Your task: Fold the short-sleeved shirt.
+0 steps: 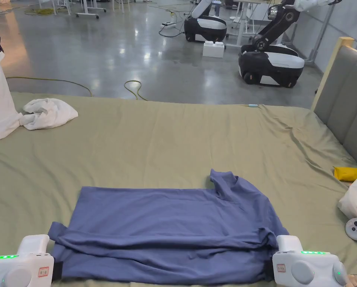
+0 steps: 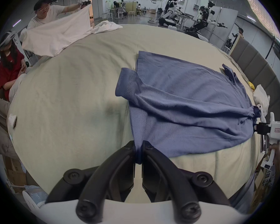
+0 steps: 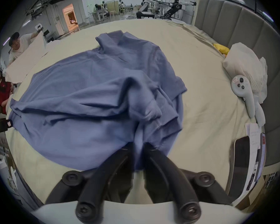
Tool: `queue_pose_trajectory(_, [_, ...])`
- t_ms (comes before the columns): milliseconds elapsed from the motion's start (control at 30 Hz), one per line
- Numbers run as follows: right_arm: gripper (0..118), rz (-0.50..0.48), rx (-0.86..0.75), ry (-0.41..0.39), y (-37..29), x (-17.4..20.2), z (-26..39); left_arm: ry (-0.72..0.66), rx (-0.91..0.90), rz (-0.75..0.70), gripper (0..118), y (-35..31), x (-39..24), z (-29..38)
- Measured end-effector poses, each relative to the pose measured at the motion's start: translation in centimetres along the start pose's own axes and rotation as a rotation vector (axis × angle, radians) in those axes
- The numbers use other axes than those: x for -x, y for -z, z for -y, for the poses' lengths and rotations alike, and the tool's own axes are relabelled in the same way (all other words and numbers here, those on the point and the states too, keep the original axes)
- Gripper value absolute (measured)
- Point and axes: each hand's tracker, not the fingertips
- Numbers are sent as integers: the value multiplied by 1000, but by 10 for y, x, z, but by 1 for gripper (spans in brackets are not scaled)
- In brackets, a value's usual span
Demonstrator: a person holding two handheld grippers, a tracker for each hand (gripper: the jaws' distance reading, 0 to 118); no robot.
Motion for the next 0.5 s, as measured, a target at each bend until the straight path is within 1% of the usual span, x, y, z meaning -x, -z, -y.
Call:
queue_pose_trajectory(33, [10, 28, 19, -18, 1, 1, -1, -1, -2, 0, 9, 0, 0, 0])
queue_pose_trajectory(133, [9, 21, 1, -5, -12, 0, -2, -11, -20, 10, 9, -7, 2, -5])
queue_pose_trajectory(267, [9, 17, -42, 8, -48, -1, -8, -14, -62, 32, 9, -28, 4, -13])
queue_pose_trajectory(367, [9, 15, -61, -6, -76, 3, -13, -3, -86, 39, 9, -45, 5, -20])
queue_pose_trajectory(433, [9, 41, -64, -46, -93, 6, -10, 2, -107, 33, 9, -58, 9, -21])
queue_pose_trajectory(500, [9, 48, -76, -63, -108, 8, -4, -3, -113, 32, 9, -69, 16, -17])
